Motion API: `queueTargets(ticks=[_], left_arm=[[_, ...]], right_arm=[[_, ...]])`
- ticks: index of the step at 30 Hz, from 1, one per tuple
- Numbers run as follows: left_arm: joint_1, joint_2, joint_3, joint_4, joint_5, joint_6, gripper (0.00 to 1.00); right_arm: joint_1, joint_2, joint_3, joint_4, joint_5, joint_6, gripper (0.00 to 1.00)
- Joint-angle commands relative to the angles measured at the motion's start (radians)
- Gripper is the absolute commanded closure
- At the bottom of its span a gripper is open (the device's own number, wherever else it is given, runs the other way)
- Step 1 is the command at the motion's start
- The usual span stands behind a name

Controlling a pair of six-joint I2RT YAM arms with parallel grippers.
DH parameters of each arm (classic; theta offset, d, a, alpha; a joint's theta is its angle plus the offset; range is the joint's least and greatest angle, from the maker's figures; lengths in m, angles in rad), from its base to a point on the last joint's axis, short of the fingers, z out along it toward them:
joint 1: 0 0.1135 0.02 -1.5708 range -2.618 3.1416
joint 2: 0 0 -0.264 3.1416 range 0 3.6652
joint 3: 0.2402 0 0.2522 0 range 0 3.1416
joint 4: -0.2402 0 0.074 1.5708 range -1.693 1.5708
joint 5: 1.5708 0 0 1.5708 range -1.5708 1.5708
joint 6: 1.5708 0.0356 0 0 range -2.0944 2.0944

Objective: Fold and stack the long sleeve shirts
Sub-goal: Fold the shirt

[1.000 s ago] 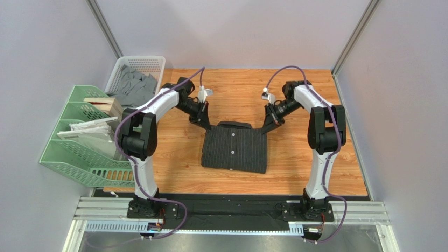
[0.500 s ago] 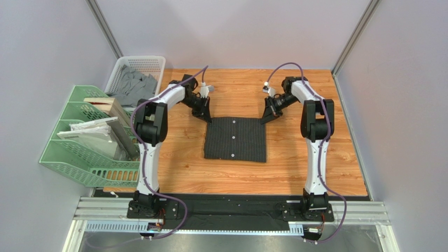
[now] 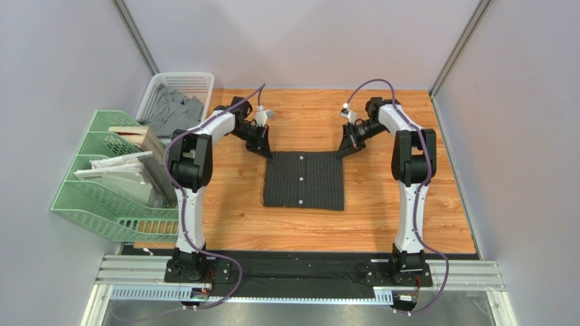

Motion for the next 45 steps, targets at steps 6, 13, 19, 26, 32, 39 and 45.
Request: queueTargets(ticks=[6,13,19,26,32,39,45], left_arm=[[0.060,-0.002,0.069,0.032,-0.029,-0.020,1.00],[0.060,0.086,0.160,0.004,-0.115,-0.020,0.84],[0.096,-0.150,0.036,0.017,0.013,0.056,0.53],[-0.011,-0.533,-0.416,0.144,0.334,-0.116,0.36],[-0.160,-0.439,-0.632,0.651,0.419,-0.534,0.36],[-0.089,-0.175,-0.579,0.473,0.244,-0.420,0.39],[-0.063,-0.202,-0.607,0.335,0.168,-0.304,0.40]], right_arm=[[0.001,-0.025,0.036,0.100,-0.005,0.058,1.00],[0.004,0.067,0.156,0.186,0.063,0.161,0.70],[-0.031,-0.107,0.103,0.163,0.063,0.143,0.23],[0.053,-0.451,-0.310,0.215,-0.236,0.276,0.08],[0.274,-0.444,-0.502,0.386,-0.284,0.388,0.07],[0.213,-0.171,-0.479,0.397,-0.160,0.414,0.11],[0.119,-0.084,-0.309,0.239,0.065,0.339,0.13]])
